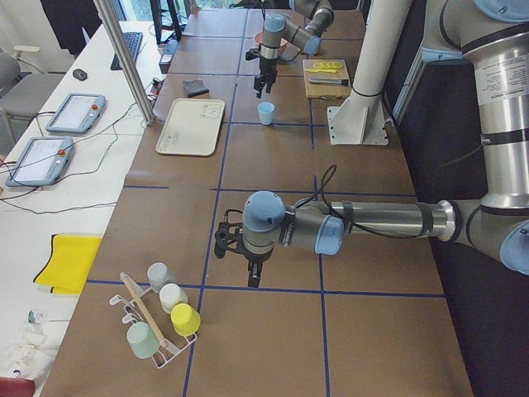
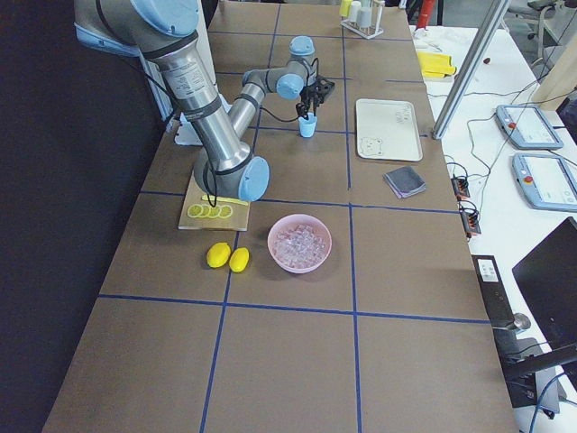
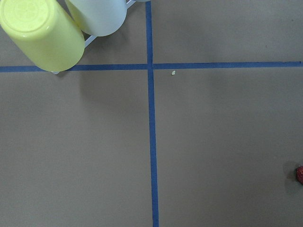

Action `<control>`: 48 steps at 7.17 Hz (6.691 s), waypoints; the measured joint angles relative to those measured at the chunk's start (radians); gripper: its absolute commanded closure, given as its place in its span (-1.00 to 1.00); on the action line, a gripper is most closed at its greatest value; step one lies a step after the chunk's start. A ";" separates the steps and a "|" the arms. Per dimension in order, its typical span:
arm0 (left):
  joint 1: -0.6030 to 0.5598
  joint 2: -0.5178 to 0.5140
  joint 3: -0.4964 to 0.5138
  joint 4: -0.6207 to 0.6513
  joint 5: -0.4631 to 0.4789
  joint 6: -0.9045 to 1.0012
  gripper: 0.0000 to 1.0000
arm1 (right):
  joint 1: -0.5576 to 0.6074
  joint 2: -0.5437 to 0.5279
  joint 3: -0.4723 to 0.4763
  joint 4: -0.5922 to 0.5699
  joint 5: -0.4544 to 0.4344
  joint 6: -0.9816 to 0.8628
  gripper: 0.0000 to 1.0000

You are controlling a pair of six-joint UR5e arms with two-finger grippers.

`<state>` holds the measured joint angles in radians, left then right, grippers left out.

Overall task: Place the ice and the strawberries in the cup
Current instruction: 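Move the right gripper back over the ice bowl, then lower the right gripper into the ice bowl, then close the right gripper on an ice cube and lift it, then carry the ice cube with the right gripper over the light-blue cup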

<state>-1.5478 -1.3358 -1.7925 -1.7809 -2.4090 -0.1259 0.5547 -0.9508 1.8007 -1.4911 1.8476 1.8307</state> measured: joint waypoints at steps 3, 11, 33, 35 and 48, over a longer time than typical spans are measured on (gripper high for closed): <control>0.001 0.015 -0.001 -0.003 -0.021 0.004 -1.00 | 0.126 -0.260 0.163 -0.006 0.014 -0.247 -0.73; 0.001 0.025 -0.002 -0.015 -0.041 0.002 -1.00 | 0.442 -0.689 0.207 0.007 0.104 -1.272 -0.82; 0.001 0.024 -0.007 -0.023 -0.034 0.000 -1.00 | 0.451 -0.792 0.050 0.220 0.210 -1.404 1.00; 0.001 0.024 -0.007 -0.023 -0.035 -0.001 -1.00 | 0.468 -0.792 0.076 0.218 0.222 -1.403 1.00; 0.002 0.022 -0.008 -0.026 -0.041 0.000 -1.00 | -0.106 -0.039 0.024 0.206 -0.145 -0.051 0.14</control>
<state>-1.5463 -1.3133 -1.8009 -1.8069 -2.4498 -0.1258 0.4487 -0.9902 1.8252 -1.2854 1.7028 1.7798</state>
